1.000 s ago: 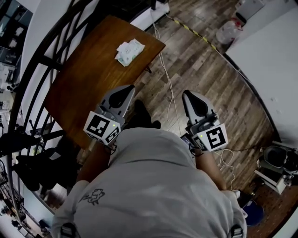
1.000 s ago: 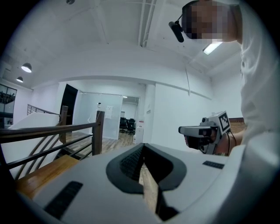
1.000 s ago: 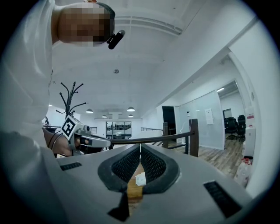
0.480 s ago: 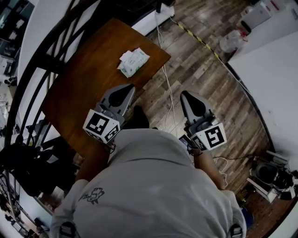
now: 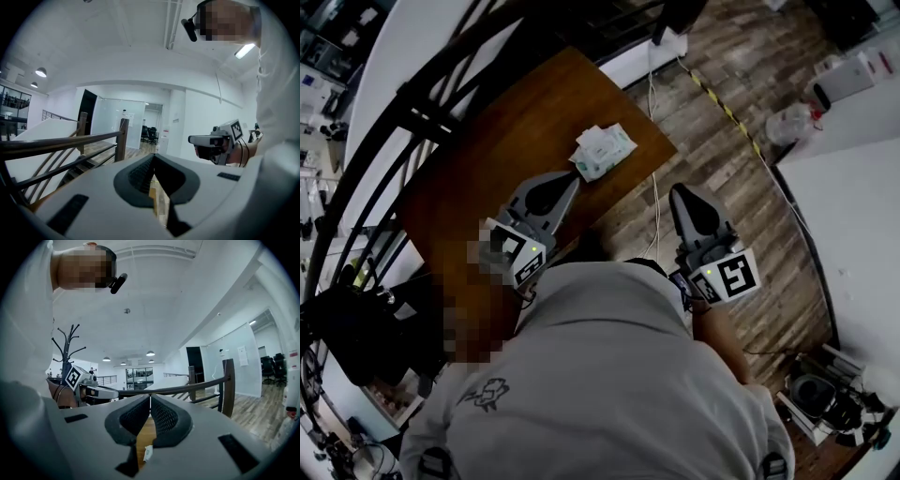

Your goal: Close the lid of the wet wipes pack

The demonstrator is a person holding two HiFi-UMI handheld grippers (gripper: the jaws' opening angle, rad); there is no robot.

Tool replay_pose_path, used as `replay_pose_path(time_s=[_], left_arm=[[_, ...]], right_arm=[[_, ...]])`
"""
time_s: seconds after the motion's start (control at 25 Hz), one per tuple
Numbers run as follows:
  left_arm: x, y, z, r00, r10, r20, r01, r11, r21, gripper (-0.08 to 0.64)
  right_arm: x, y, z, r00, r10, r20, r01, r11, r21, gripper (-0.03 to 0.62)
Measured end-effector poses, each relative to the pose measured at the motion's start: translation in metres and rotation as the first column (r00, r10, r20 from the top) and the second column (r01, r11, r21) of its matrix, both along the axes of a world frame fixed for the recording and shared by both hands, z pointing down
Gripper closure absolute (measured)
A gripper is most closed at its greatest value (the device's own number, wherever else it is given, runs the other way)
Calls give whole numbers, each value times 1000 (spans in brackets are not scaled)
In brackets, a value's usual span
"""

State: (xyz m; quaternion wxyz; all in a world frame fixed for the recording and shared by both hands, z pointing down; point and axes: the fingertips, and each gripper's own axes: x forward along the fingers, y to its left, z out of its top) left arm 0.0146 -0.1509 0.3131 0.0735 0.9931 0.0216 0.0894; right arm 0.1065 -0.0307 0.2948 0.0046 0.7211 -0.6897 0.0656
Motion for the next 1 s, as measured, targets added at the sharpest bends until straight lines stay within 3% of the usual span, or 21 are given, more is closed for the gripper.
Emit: replay_pose_path(time_s=[0.28,0.48,0.8,1.0], left_arm=[[-27,-38,-1,994,-111,-7,111,994,-8,548],[-52,-57,-4,974,-225,-7,225,974,4,547],[-68,-72,-6,915,-402,13,402,915,35,548],[-59,-79,-9,865,-501,23,500,865,45,548]], right_arm=[[-11,-55,2,993,-116,-6,116,993,-10,557],[-16,-90,9,976,-217,12,218,976,-4,558],[-14,-137,8,919,-395,12,394,918,29,558],[2,-157,9,873,-487,31,485,873,41,558]])
